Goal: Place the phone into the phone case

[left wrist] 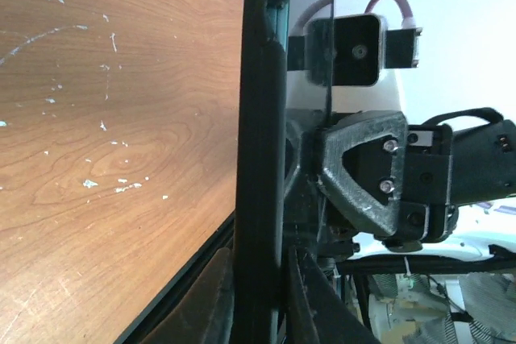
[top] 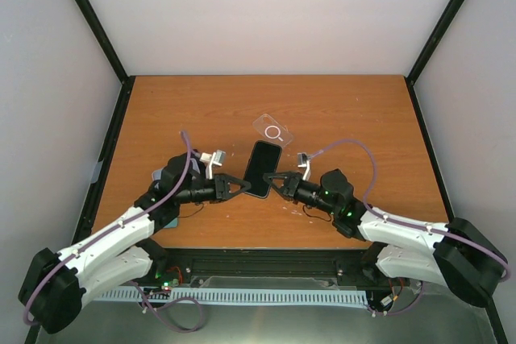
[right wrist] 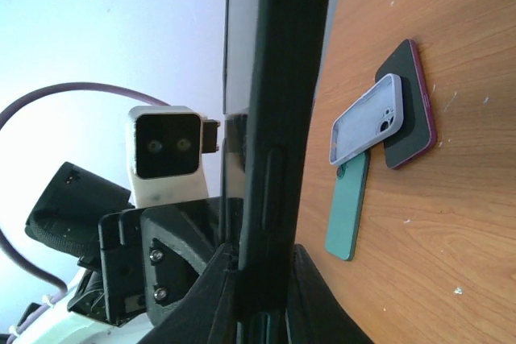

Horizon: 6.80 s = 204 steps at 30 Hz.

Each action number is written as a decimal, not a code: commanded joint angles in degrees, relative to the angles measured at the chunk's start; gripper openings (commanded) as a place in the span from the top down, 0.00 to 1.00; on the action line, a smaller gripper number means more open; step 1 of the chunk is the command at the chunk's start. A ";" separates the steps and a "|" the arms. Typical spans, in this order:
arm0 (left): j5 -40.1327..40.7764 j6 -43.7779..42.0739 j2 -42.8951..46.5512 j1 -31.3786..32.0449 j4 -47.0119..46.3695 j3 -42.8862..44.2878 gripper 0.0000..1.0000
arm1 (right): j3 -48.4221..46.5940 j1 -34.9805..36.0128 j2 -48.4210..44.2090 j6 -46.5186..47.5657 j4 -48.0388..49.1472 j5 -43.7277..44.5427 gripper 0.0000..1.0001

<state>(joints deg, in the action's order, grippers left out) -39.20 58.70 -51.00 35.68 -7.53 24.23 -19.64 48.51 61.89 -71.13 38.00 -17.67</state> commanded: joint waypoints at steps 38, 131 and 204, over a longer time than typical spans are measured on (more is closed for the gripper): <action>42.33 -8.81 -4.00 -1.20 35.70 15.18 0.01 | -10.53 -21.48 11.83 29.32 -51.41 -6.43 0.96; 21.05 42.04 -33.66 -5.54 9.15 19.80 1.00 | -2.61 -26.68 -15.47 25.23 -55.71 -7.38 0.29; 46.60 -15.87 -50.28 -19.77 36.54 30.21 0.12 | -1.39 -24.63 -14.54 23.91 -53.61 -5.71 0.29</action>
<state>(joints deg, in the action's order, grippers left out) 9.19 43.68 -98.21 16.60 29.85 54.78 -21.96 23.31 47.22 -46.48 -16.86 -23.97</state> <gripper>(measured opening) 0.895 0.707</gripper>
